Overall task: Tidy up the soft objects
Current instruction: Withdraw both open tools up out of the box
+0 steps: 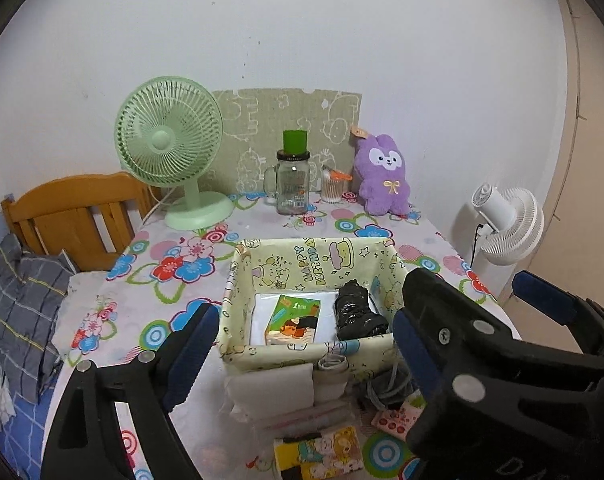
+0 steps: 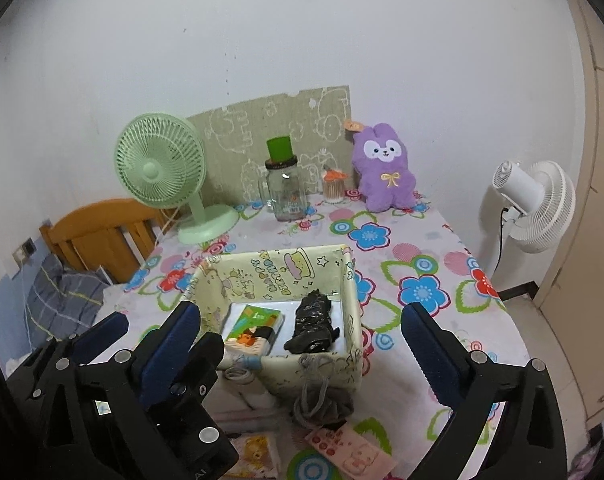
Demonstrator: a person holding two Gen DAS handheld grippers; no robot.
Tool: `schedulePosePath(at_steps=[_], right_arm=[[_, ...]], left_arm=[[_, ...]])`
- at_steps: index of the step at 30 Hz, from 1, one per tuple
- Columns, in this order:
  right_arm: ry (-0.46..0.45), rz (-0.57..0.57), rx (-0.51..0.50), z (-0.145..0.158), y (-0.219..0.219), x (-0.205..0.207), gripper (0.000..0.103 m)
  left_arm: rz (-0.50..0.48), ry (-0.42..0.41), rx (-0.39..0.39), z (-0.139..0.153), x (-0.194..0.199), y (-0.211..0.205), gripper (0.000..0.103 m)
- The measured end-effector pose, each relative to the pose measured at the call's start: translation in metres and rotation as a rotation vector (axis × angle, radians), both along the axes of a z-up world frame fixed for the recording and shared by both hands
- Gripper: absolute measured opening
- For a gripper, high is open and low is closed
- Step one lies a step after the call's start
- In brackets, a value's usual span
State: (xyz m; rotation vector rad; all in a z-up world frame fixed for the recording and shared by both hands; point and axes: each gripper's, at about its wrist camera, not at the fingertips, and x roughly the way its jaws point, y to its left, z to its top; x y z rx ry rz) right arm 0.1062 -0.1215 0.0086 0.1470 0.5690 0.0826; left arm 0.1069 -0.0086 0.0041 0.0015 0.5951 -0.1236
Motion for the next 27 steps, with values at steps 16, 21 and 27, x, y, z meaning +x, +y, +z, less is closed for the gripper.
schedulePosePath(at_steps=[16,21,27], right_arm=[[-0.09,0.009,-0.024,0.012,-0.002,-0.058,0.103],[-0.109,0.018,-0.02,0.01,-0.006,-0.07,0.103],[-0.111,0.024,-0.039,0.004,-0.011,-0.077,0.103]], left_arm=[[0.013,-0.082,0.022,0.007,-0.051,-0.009,0.097],[0.01,-0.096,0.006,0.004,-0.062,-0.011,0.097],[0.008,-0.103,-0.006,-0.005,-0.071,-0.015,0.097]])
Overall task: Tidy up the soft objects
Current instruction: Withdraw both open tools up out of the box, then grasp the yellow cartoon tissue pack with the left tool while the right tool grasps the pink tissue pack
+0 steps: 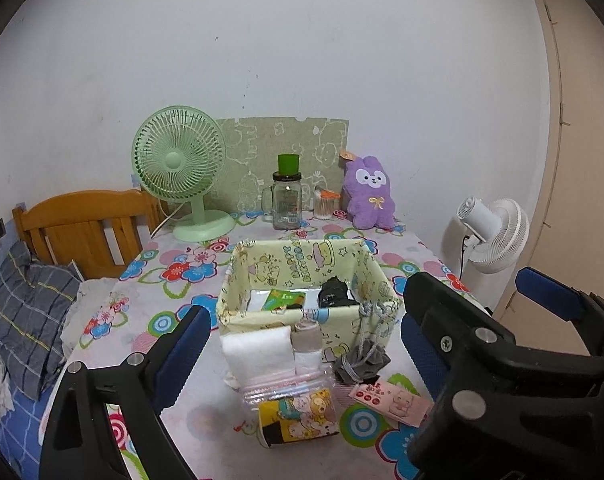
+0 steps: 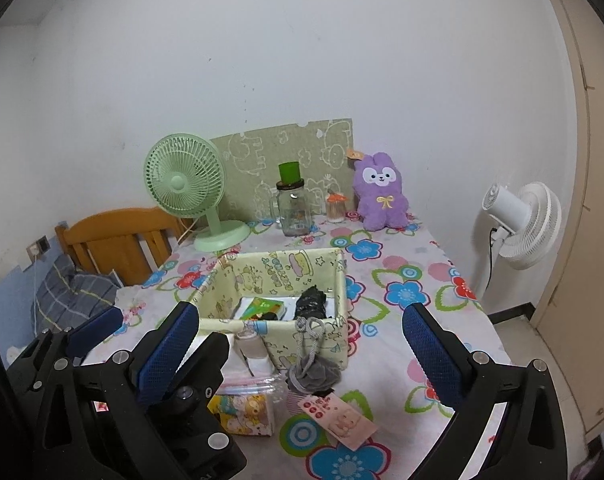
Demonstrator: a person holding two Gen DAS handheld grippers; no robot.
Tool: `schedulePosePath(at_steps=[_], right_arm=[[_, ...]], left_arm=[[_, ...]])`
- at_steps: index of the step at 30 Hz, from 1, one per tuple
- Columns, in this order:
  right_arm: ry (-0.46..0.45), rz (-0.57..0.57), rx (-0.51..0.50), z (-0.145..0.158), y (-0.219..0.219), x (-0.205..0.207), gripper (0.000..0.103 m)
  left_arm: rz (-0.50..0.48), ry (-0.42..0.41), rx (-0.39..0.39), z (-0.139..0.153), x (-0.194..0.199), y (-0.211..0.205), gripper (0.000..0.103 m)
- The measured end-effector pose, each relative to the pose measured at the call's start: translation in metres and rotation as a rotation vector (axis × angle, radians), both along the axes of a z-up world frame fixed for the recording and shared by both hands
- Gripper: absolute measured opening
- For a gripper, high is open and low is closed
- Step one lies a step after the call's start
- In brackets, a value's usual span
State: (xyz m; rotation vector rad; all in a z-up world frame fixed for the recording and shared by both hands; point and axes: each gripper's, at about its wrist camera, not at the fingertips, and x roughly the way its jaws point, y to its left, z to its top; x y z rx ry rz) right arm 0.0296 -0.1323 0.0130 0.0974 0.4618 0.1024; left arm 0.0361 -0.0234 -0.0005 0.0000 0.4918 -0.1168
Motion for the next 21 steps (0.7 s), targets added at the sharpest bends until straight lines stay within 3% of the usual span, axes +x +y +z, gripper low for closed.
schedulePosePath(at_steps=[21], right_arm=[[0.072,-0.021,0.046,-0.054,-0.009,0.0,0.103]], left_arm=[[0.029,0.093,-0.013,-0.053,0.002,0.008,0.1]])
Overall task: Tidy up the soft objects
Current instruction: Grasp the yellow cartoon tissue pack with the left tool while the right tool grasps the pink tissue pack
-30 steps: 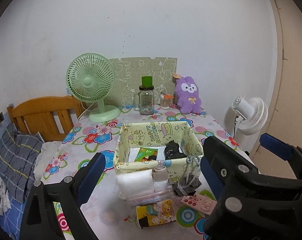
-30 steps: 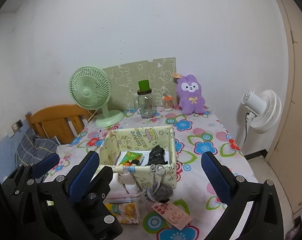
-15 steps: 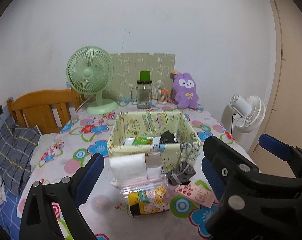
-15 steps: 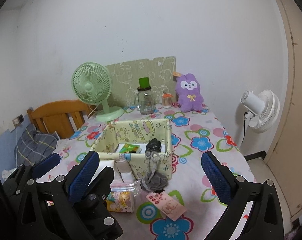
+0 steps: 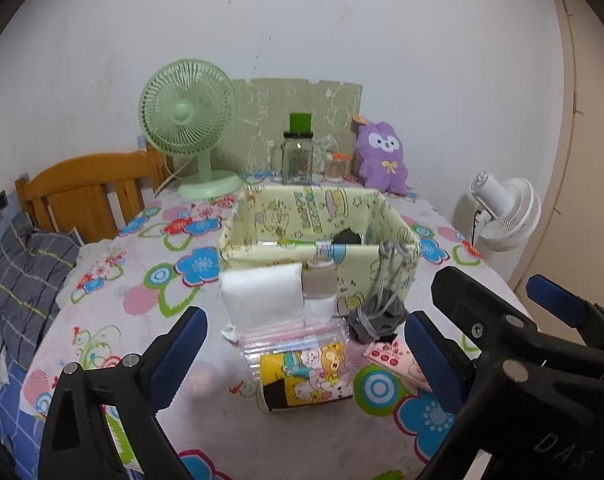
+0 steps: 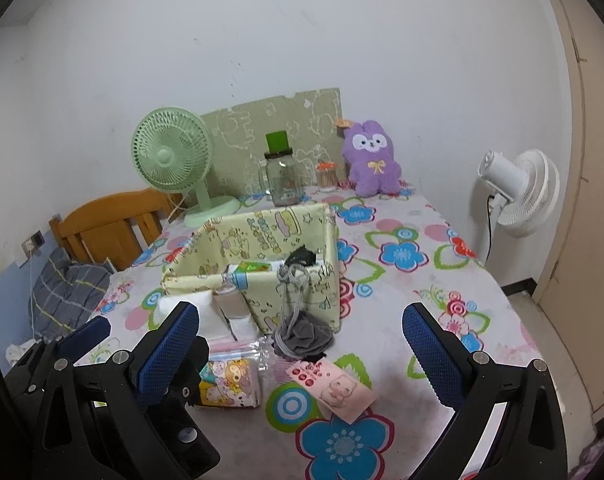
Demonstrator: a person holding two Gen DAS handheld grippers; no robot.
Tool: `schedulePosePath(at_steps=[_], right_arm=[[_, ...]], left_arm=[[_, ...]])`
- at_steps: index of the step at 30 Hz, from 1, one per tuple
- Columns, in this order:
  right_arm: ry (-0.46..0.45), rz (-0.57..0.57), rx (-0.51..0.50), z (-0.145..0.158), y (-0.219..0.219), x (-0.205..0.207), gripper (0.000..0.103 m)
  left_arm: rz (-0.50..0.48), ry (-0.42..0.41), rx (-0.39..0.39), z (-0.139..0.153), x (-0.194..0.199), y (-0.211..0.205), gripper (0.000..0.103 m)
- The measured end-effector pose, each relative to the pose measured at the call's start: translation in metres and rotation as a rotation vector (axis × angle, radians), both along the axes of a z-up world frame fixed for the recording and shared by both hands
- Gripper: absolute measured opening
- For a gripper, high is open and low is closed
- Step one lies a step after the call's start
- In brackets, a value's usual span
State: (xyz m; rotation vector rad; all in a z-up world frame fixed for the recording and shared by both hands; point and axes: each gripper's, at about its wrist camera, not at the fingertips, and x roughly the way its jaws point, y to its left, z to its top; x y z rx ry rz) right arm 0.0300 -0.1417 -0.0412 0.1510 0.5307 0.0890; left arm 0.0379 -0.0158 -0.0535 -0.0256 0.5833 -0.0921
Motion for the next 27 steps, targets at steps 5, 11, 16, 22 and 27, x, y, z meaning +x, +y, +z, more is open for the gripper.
schedulePosePath(at_steps=[5,11,16,22,27], right_arm=[[0.027,0.001,0.008,-0.015,0.001,0.004,0.103],[0.058,-0.007,0.008,-0.031,0.001,0.007,0.103],[0.093,-0.01,0.025,-0.044,-0.001,0.011,0.103],[0.115,-0.018,0.017,-0.054,-0.002,0.013,0.103],[0.144,-0.018,0.01,-0.063,-0.003,0.017,0.103]], left_arm=[[0.006,0.035,-0.016,-0.016,0.004,0.002,0.1],[0.016,0.062,-0.012,-0.03,0.005,0.002,0.1],[0.02,0.085,-0.013,-0.042,0.006,0.001,0.1],[0.026,0.101,-0.012,-0.051,0.007,-0.001,0.1],[0.029,0.116,-0.006,-0.061,0.011,-0.005,0.1]])
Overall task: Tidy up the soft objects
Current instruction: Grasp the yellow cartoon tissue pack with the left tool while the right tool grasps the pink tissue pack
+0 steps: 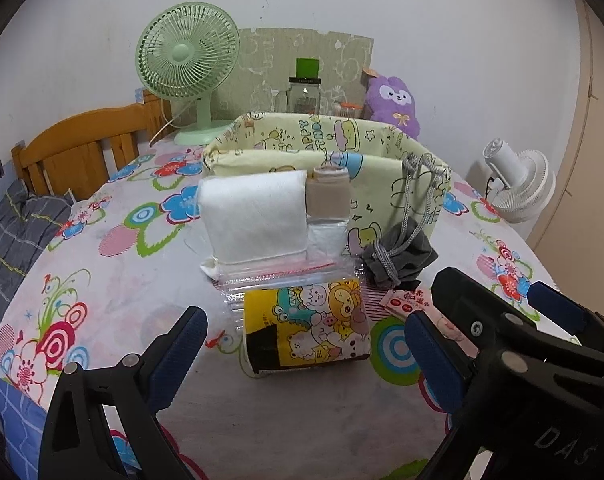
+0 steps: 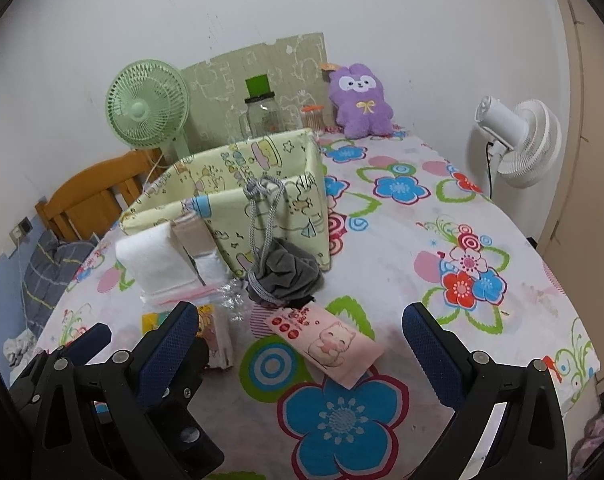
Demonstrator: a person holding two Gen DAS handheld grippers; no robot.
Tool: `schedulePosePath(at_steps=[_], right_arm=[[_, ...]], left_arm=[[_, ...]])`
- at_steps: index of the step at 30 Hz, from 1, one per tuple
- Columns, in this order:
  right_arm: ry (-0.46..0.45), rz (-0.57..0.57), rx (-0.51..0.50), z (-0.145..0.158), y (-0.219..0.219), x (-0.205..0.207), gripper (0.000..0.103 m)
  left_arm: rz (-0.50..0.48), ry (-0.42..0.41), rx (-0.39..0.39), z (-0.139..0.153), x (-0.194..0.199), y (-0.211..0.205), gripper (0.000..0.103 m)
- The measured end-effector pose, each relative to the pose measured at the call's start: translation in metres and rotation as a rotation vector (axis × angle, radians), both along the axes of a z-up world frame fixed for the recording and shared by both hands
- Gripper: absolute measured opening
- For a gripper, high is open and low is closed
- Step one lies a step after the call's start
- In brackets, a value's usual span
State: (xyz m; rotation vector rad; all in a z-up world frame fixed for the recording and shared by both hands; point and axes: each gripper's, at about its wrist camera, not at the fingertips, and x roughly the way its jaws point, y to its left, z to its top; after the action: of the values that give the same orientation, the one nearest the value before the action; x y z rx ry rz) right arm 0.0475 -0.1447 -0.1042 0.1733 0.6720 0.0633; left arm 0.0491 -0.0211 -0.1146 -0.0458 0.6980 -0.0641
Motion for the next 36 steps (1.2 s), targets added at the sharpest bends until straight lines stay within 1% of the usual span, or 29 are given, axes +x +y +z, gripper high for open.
schedulePosePath(at_steps=[7,17,20,22,24,33,36], right_arm=[[0.034,0.006,0.004,-0.01,-0.004,0.01,0.103],[0.08,0.017,-0.007,-0.023,-0.007,0.023,0.103],[0.082,0.029,-0.021,-0.026,-0.006,0.026,0.103],[0.084,0.038,-0.027,-0.027,-0.005,0.027,0.103],[0.092,0.047,-0.035,-0.029,-0.005,0.029,0.103],[0.123,0.081,-0.061,-0.035,-0.003,0.039,0.103],[0.136,0.093,-0.078,-0.038,-0.002,0.042,0.1]], left_arm=[[0.036,0.02,0.012,-0.01,0.009,-0.002,0.1],[0.052,0.057,0.042,-0.022,0.02,-0.005,0.099],[0.056,0.062,0.051,-0.023,0.022,-0.005,0.093],[0.052,0.068,0.049,-0.024,0.024,-0.006,0.085],[0.049,0.081,0.046,-0.027,0.026,-0.007,0.079],[0.028,0.08,0.093,-0.026,0.021,-0.009,0.077],[0.013,0.084,0.104,-0.026,0.019,-0.009,0.077]])
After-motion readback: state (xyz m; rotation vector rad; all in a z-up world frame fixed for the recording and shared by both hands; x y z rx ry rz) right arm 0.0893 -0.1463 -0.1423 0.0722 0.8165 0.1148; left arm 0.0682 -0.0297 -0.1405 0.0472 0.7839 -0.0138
